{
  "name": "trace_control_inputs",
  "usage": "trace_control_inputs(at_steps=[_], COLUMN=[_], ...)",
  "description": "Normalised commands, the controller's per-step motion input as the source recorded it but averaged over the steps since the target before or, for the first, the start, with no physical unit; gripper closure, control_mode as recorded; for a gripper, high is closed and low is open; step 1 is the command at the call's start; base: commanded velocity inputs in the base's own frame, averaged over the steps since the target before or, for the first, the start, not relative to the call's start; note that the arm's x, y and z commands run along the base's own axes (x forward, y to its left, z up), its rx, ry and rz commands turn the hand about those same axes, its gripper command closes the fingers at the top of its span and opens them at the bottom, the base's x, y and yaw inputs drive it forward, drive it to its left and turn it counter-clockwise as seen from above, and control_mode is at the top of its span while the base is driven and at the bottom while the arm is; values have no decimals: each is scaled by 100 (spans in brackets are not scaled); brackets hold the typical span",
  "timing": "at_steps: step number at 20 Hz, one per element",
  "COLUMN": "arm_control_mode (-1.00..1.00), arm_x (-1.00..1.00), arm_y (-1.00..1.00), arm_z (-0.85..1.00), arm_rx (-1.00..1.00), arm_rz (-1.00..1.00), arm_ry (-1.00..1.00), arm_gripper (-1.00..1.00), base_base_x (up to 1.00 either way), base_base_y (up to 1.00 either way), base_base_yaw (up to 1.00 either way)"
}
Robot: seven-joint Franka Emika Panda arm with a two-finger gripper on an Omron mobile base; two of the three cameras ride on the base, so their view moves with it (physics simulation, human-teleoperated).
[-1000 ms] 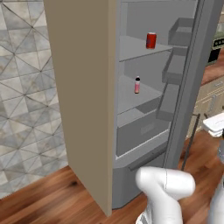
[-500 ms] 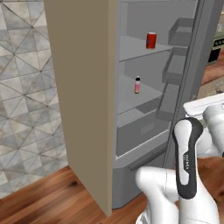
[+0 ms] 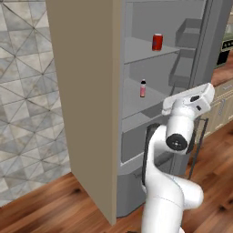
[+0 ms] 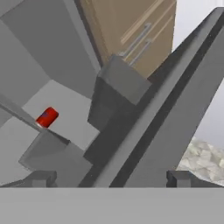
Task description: Open the fridge, grab two sodas, and place both sodas inside the bowl with ice on the dining counter.
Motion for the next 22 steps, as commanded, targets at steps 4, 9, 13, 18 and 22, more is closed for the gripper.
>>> trace_control_inputs(at_steps=[4,9,13,18,22], arm_control_mode=[-100,-100,-100,-100,-100], arm_x=[71,71,51,59,64], arm_y=[52,16,0,-2,-17], arm_z=[9,24,13,0,6], arm_rx=[-21,-15,-10,-7,-3], arm_rz=[-32,-27,-26,-22,-19], arm_ry=[18,19,20,21,23], arm_gripper=[-100,-100,-100,-100,-100], base_base_x=[0,0,0,0,0], base_base_y=[0,0,0,0,0], base_base_yaw=[0,0,0,0,0])
